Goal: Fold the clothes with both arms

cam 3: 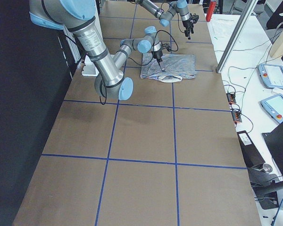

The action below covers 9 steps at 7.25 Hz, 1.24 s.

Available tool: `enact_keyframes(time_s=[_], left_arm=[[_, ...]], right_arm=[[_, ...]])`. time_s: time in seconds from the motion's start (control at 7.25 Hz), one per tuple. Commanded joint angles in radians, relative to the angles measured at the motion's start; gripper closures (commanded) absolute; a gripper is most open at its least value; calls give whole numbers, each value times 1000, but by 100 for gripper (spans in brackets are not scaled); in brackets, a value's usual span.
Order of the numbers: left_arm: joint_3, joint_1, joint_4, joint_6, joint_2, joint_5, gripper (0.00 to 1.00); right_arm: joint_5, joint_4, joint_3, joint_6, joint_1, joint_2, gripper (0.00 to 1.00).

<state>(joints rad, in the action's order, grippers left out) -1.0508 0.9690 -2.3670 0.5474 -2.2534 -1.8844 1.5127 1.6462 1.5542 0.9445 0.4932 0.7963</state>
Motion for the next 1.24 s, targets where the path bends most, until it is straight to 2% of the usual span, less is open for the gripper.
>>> enact_keyframes(time_s=[0.0,0.41,1.1], left_arm=[[0,-1,0,0,0,-1,0],[-2,-1,-1,0,0,-1,0],[-2,-1,0,-1,0,-1,0]], right_arm=[[1,4,-74,16,-4,-45,1],[1,7,-192,34,-5,-98,1],[1,17,-209,27,-12,-88,1]])
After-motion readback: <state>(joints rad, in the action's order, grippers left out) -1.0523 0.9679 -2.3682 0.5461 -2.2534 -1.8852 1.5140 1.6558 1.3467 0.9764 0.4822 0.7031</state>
